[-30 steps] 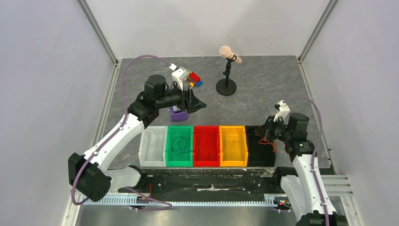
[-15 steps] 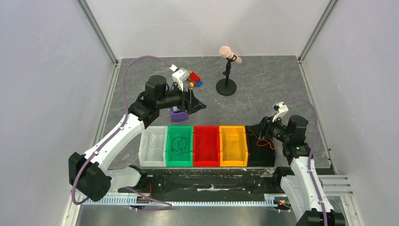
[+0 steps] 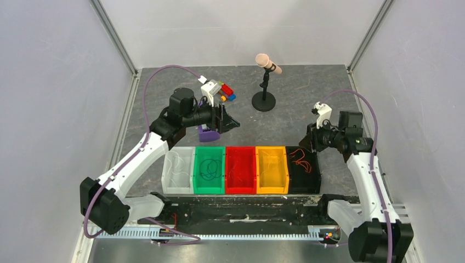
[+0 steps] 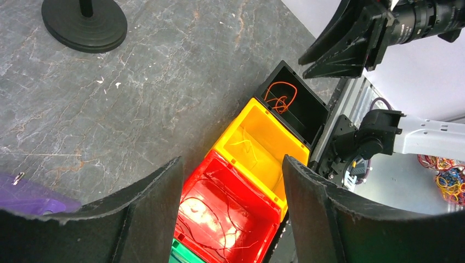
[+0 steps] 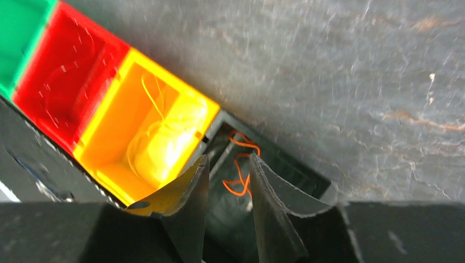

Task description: Untangle the cables

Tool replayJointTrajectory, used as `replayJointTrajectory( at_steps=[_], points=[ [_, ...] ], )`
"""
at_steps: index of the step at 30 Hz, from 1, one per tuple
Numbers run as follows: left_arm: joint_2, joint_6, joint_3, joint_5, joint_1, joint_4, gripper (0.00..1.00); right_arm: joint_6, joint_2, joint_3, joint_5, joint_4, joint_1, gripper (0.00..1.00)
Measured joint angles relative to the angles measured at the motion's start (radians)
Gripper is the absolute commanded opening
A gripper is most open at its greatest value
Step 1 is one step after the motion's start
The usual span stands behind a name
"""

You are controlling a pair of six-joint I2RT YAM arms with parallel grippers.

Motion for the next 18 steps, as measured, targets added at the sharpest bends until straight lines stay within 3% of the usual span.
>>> replayJointTrajectory(
  at_steps=[3, 8, 18],
  points=[
    [0.000, 0.003, 0.000, 0.000, 0.000, -0.002, 0.72, -0.117, 0.042, 0.031, 0.010, -0.124, 0.000, 0.40],
    [0.000, 0.004, 0.000, 0.000, 0.000, -0.014, 0.71, -0.314, 0.041, 0.067, 0.030, -0.272, 0.000, 0.36],
    [0.000, 0.004, -0.007, 0.001, 0.000, -0.019, 0.71, -0.376, 0.070, 0.002, 0.032, -0.234, 0.000, 0.29]
  ],
)
